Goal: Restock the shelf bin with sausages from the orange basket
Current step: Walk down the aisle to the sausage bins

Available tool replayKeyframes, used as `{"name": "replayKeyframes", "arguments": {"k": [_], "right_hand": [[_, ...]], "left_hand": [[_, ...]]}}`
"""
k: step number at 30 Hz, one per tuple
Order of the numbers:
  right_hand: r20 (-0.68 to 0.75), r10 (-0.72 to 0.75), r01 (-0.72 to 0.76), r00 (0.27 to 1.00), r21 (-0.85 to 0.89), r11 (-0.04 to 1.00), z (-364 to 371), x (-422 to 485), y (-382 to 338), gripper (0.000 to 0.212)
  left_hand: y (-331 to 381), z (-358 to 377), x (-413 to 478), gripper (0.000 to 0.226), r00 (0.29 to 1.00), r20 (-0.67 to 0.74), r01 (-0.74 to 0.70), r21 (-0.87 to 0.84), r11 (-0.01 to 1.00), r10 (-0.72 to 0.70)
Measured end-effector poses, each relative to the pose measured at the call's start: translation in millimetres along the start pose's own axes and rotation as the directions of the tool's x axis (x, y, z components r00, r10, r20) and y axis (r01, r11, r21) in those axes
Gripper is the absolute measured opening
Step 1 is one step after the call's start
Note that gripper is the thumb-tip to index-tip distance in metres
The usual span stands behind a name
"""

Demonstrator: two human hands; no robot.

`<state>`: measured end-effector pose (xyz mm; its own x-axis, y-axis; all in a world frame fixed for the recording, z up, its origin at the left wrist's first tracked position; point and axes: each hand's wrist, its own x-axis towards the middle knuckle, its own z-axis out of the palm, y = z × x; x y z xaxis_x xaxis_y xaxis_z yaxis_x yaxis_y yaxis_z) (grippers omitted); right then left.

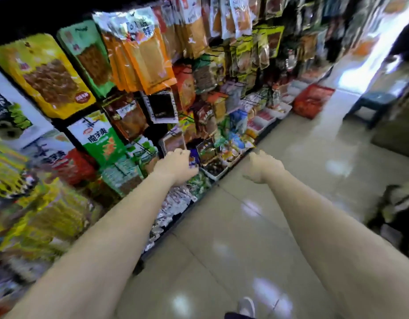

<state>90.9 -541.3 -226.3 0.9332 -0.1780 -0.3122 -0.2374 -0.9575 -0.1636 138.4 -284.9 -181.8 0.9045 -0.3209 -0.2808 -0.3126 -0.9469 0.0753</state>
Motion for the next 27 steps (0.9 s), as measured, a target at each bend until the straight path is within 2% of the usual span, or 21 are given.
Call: {"name": "replayKeyframes", "arguments": {"k": [4, 9, 11, 20, 27], "right_hand": [[0.054, 0.138, -0.141, 0.989, 0.055, 0.989, 14, 22, 77, 0.073], [0.064, 0.224, -0.229, 0.973, 0.086, 0.97, 10, 39, 157, 0.076], [0.074, 0.268, -0.275, 0.961, 0.11, 0.955, 4, 46, 185, 0.077], [0.11, 0.433, -0.446, 0.894, 0.148, 0.883, -5, 93, 284, 0.072], [0.143, 0.507, -0.526, 0.85, 0.16, 0.835, -35, 195, 350, 0.068]], "left_hand": [[67, 9, 60, 0.077, 0.996, 0.043, -0.081, 0.028, 0.996, 0.08], [147, 20, 117, 0.065, 0.984, 0.079, -0.162, 0.0, 0.987, 0.162], [175, 27, 139, 0.07, 0.974, 0.101, -0.205, 0.006, 0.979, 0.204], [276, 44, 249, 0.07, 0.909, 0.183, -0.386, 0.026, 0.922, 0.375], [332, 42, 385, 0.071, 0.867, 0.209, -0.463, 0.003, 0.886, 0.452]]}}
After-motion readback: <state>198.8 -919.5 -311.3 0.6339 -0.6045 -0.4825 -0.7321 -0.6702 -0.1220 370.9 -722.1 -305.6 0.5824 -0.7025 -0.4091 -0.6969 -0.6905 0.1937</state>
